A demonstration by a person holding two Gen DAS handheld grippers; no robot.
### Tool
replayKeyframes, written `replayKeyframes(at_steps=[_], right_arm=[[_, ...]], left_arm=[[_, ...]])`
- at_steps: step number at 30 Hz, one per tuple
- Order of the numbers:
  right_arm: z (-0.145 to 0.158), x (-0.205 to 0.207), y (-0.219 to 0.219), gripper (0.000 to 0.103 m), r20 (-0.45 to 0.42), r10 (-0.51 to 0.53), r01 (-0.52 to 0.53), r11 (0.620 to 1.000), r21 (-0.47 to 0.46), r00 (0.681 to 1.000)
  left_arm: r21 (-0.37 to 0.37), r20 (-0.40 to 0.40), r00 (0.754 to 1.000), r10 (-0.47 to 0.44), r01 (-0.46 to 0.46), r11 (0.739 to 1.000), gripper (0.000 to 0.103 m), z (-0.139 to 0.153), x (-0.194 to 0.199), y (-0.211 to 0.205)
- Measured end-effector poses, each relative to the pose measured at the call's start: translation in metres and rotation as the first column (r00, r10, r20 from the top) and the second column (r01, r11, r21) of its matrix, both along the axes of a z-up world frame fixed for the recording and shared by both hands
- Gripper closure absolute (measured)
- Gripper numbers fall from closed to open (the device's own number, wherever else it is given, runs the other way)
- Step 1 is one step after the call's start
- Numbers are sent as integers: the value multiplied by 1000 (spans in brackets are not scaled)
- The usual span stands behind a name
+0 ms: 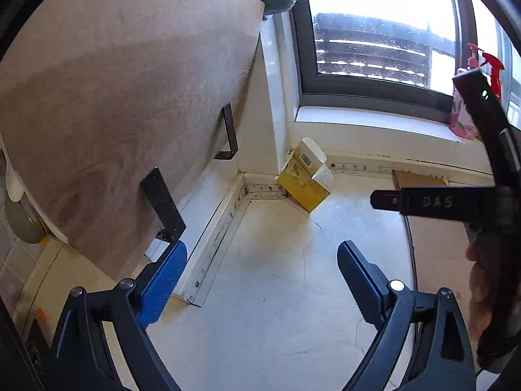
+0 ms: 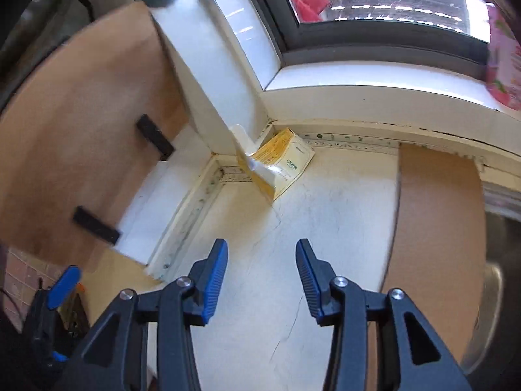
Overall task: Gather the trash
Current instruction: 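Grasp the white plastic spoon with the right gripper while the left tool pushes the yellow carton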
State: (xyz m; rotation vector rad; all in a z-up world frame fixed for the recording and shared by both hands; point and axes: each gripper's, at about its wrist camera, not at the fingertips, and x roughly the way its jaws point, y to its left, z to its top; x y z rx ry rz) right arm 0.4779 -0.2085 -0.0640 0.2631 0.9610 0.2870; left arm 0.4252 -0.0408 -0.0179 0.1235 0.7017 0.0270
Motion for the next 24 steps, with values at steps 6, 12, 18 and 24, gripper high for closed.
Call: replayKeyframes(at_steps=[6, 12, 18, 24], right_arm=[[-64, 58, 23, 59, -26, 60, -60, 998, -10, 998], [-84, 78, 47, 59, 47, 66, -64, 997, -51, 997], [-84, 89, 52, 74, 144, 92, -86, 995, -47, 985], [-85, 83, 49, 98, 142, 142, -144, 990, 0, 980]], left_arm=[[64, -47, 997, 63, -60, 996, 21, -34, 45, -12], [90, -76, 991, 114, -107, 990, 22, -58, 69, -9], [96, -109, 984, 142, -132, 987, 22, -74, 72, -2], [77, -125, 977, 173, -165, 983, 22, -79, 63, 8]])
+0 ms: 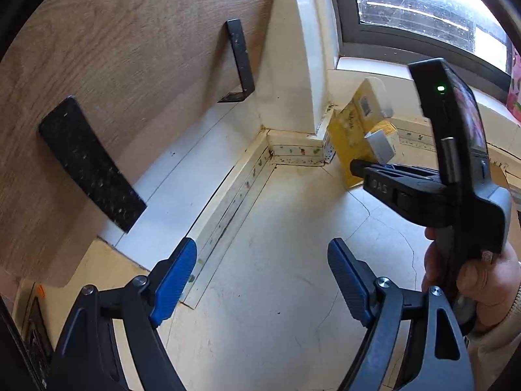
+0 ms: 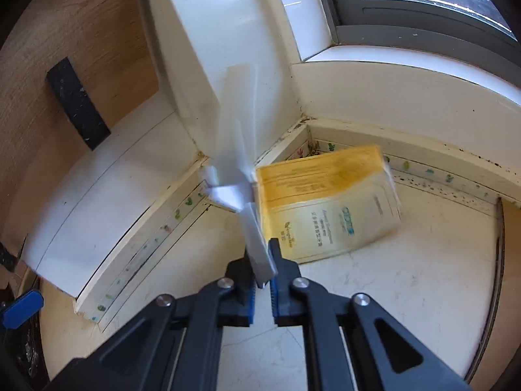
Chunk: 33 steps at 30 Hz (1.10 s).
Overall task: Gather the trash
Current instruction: 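Grasp the white plastic spoon with the right gripper while the left tool pushes the yellow carton, then carry the spoon and yellow carton down over the bin and release them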
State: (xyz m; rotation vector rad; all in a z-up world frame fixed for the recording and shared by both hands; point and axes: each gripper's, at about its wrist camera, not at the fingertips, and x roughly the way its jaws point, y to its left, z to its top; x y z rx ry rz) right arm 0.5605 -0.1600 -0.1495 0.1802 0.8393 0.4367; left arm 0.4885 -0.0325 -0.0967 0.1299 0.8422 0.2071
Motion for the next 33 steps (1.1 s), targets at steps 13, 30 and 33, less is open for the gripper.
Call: replayKeyframes(at_steps=[13, 30, 33], right_arm=[[53, -97, -20, 99, 12, 95, -96, 978, 186, 995], [111, -302, 10, 99, 47, 3, -11, 983, 183, 999], [111, -346, 28, 99, 44, -2, -5, 987, 160, 999]], left_arm=[[-51, -31, 999, -12, 11, 999, 22, 10, -64, 9], [-193, 83, 989, -120, 134, 972, 22, 64, -249, 87], [-240, 94, 987, -130, 150, 959, 22, 63, -285, 103]])
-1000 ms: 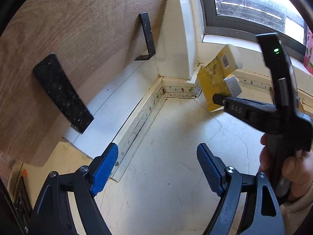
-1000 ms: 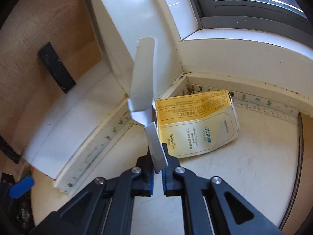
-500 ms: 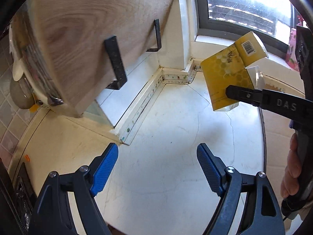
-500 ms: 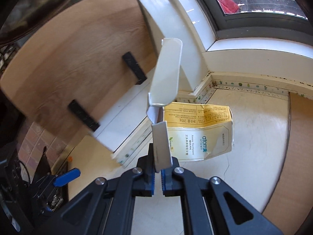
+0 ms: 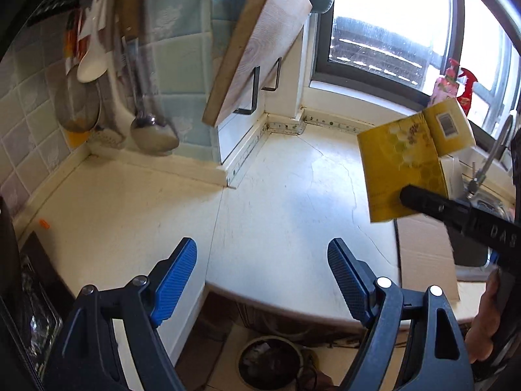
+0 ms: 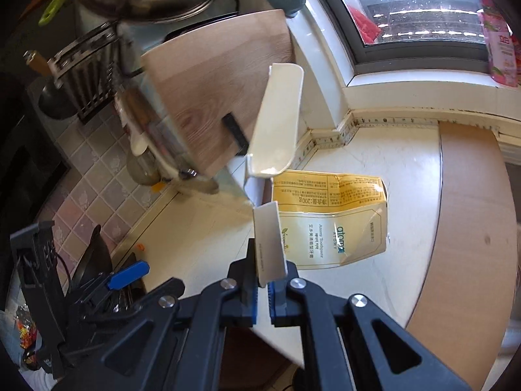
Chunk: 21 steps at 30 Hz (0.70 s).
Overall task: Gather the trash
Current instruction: 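Carry the spoon and yellow carton down over the bin and release them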
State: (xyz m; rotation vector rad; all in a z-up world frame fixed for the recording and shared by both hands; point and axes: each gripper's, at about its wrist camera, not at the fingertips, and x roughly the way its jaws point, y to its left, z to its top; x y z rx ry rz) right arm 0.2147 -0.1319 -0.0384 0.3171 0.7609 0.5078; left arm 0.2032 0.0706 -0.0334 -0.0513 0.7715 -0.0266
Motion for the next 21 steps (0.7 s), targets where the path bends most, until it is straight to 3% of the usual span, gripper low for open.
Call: replayKeyframes(at_steps=[6, 12, 17, 21], right_arm=[[-8, -73, 35, 99, -28, 24, -26, 997, -76, 999], [-34, -114, 54, 99, -122, 50, -67, 988, -138, 991], [-76, -134, 69, 99, -240, 96, -143, 972, -187, 966], [-137, -132, 67, 99, -371, 85, -168, 966, -198, 925]], left_arm=[[-31, -33, 999, -30, 29, 999, 22, -16, -50, 18], [-80, -123, 992, -35, 25, 996, 22, -50, -81, 30], [-110, -218, 975, -44, 20, 994, 22, -92, -99, 31], [-131, -278, 959, -51, 15, 991, 22, -130, -110, 30]])
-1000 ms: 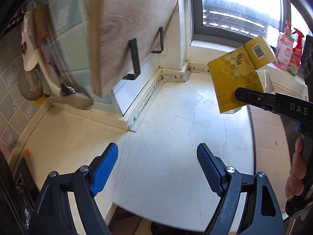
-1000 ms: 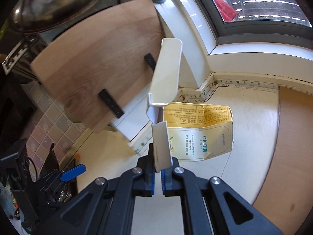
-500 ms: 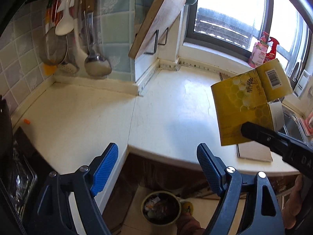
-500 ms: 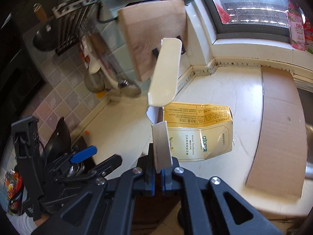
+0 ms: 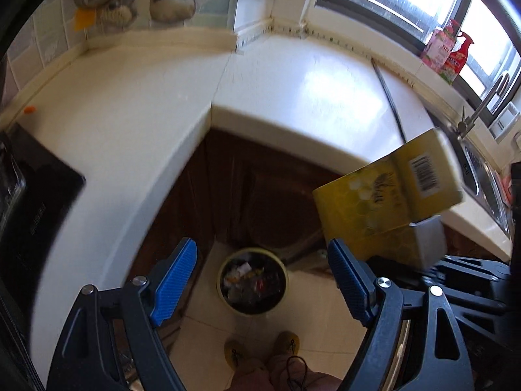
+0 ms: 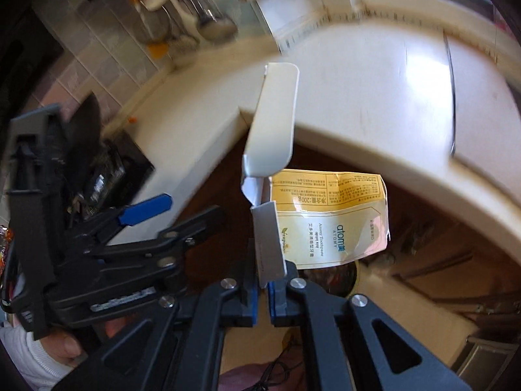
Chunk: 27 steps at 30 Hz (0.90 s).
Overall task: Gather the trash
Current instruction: 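Carry the spoon and yellow carton down over the bin and release them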
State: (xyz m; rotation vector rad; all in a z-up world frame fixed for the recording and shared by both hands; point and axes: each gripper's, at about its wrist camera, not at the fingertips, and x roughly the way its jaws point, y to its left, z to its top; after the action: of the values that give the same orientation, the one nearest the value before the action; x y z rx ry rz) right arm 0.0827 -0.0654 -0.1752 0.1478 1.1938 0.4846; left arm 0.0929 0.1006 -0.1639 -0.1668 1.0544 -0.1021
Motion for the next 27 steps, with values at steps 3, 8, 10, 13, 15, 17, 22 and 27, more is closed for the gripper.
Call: replayKeyframes(at_steps=[3, 8, 10, 13, 15, 17, 22, 27], right_arm=[[-60, 8, -10, 99, -116, -36, 34, 999, -13, 993], [-166, 15, -15, 99, -256, -56, 38, 997, -73, 965], [-210, 18, -14, 99, -306, -61, 32, 994, -102, 950], [-260, 25, -10, 99, -349, -72, 28, 991, -128, 934], [-287, 32, -6, 98, -368, -80, 29, 989, -143, 926], [-307, 39, -2, 98, -388, -85, 30, 989, -145, 918], [-339, 59, 6, 82, -443, -109, 46, 988, -151, 890], [-336, 56, -6, 70, -411, -129, 79, 988, -135, 902]], left_arm=[[-7, -67, 998, 2, -3, 1000, 22, -41, -7, -1], [32, -168, 985, 38, -33, 999, 22, -119, -19, -1], [42, -204, 977, 55, -47, 998, 22, -149, -22, 1], [52, -244, 966, 80, -69, 996, 22, -189, -24, 4], [67, -255, 962, 97, -83, 994, 22, -211, -23, 7], [82, -257, 960, 113, -95, 992, 22, -230, -20, 10], [116, -265, 953, 146, -119, 986, 22, -263, -12, 18], [120, -263, 950, 169, -141, 983, 22, -271, -5, 22]])
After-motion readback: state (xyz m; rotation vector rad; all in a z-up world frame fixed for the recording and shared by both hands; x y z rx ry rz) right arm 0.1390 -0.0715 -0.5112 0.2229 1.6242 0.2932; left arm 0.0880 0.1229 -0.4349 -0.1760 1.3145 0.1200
